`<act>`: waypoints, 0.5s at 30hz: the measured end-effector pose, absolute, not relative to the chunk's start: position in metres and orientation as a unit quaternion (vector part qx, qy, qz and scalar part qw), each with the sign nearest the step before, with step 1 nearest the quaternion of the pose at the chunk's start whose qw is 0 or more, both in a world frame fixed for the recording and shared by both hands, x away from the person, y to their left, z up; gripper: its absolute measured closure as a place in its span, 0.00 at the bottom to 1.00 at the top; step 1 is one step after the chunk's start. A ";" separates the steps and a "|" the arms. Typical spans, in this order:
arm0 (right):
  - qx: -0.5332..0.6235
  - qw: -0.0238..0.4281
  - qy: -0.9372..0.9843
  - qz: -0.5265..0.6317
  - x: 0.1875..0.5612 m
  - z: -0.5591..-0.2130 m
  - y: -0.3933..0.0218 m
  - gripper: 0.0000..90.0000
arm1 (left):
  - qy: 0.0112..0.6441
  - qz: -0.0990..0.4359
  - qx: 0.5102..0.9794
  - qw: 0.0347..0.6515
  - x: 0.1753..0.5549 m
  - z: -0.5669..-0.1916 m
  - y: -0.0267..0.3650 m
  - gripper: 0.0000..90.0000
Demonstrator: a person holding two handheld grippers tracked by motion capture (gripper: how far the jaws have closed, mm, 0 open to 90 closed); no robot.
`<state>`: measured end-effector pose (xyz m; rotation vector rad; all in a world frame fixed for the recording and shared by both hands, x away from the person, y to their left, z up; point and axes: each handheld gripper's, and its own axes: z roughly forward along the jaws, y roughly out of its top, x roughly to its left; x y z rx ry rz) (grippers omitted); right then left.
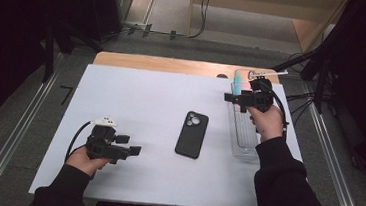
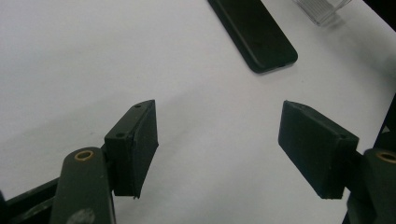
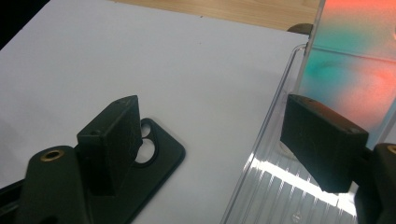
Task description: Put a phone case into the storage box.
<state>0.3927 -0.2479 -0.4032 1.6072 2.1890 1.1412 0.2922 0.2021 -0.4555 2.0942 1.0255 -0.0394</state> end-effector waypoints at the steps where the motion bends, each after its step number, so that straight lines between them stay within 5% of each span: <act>1: 0.537 0.097 0.744 0.386 0.389 -0.403 -0.247 0.22 | 0.404 -0.016 0.826 0.394 0.293 -0.456 0.202 0.32; 15: 0.464 0.035 0.786 0.406 0.350 -0.417 -0.233 0.24 | 0.395 -0.022 0.828 0.397 0.297 -0.453 0.198 0.32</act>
